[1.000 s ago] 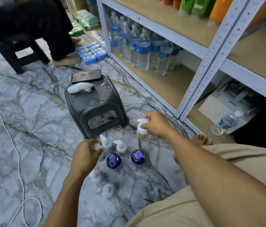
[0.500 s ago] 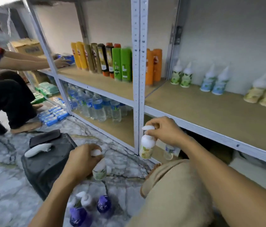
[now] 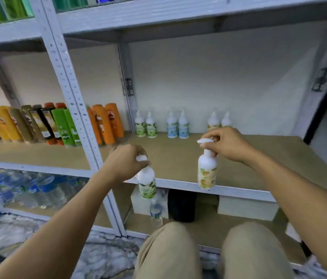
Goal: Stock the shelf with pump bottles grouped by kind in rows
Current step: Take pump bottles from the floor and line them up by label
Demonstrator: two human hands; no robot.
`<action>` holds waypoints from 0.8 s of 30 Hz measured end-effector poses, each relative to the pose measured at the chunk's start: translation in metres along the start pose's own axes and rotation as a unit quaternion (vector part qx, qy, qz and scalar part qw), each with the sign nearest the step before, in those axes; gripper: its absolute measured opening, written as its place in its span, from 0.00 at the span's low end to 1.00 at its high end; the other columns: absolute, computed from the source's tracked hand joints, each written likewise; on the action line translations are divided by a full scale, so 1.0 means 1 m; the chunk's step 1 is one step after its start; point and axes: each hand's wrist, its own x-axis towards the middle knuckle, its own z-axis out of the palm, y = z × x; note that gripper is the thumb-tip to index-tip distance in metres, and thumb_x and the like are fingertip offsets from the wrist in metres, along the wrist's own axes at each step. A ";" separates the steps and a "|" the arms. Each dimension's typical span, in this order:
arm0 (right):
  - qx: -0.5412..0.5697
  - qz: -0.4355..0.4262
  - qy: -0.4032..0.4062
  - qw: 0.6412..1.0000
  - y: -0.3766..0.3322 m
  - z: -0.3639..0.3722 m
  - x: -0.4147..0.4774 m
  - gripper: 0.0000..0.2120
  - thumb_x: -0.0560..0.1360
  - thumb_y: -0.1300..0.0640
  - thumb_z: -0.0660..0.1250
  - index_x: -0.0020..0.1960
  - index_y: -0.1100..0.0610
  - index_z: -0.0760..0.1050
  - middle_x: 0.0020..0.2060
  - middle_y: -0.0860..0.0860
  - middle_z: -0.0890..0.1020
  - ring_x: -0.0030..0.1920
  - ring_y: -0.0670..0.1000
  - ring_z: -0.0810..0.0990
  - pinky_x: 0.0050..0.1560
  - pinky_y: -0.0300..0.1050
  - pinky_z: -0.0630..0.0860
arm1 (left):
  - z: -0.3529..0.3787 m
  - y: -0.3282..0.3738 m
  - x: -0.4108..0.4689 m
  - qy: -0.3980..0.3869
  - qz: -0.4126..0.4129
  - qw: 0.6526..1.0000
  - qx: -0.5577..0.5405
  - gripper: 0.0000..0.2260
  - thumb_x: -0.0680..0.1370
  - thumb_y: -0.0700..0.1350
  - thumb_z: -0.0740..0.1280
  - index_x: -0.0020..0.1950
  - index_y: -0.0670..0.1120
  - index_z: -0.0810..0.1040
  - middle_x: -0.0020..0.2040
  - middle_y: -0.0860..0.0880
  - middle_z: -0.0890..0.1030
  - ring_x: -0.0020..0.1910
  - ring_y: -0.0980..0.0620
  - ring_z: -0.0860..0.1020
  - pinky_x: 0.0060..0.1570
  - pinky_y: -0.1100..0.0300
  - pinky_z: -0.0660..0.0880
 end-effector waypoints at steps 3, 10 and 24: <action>-0.010 0.031 0.040 0.999 0.021 -0.033 -0.001 0.06 0.73 0.54 0.77 0.50 0.49 0.85 0.34 0.42 0.81 0.33 0.43 0.81 0.38 0.34 0.75 | 0.001 0.031 0.039 -0.013 0.034 0.999 0.009 0.10 0.74 0.61 0.69 0.48 0.56 0.81 0.46 0.55 0.82 0.49 0.49 0.78 0.52 0.49 0.75; -0.025 0.089 0.133 0.987 0.065 -0.085 -0.001 0.03 0.74 0.56 0.75 0.46 0.48 0.83 0.35 0.48 0.83 0.37 0.49 0.83 0.42 0.42 0.77 | 0.008 0.085 0.106 -0.018 0.072 0.997 -0.026 0.09 0.74 0.57 0.71 0.50 0.54 0.80 0.50 0.52 0.82 0.51 0.49 0.79 0.52 0.50 0.78; 0.012 0.173 0.160 0.972 0.135 -0.104 -0.012 0.07 0.77 0.55 0.72 0.55 0.50 0.81 0.36 0.46 0.80 0.44 0.53 0.81 0.41 0.39 0.75 | 0.042 0.132 0.156 -0.018 0.103 0.994 -0.038 0.03 0.76 0.53 0.69 0.48 0.57 0.79 0.50 0.55 0.81 0.55 0.50 0.77 0.60 0.46 0.72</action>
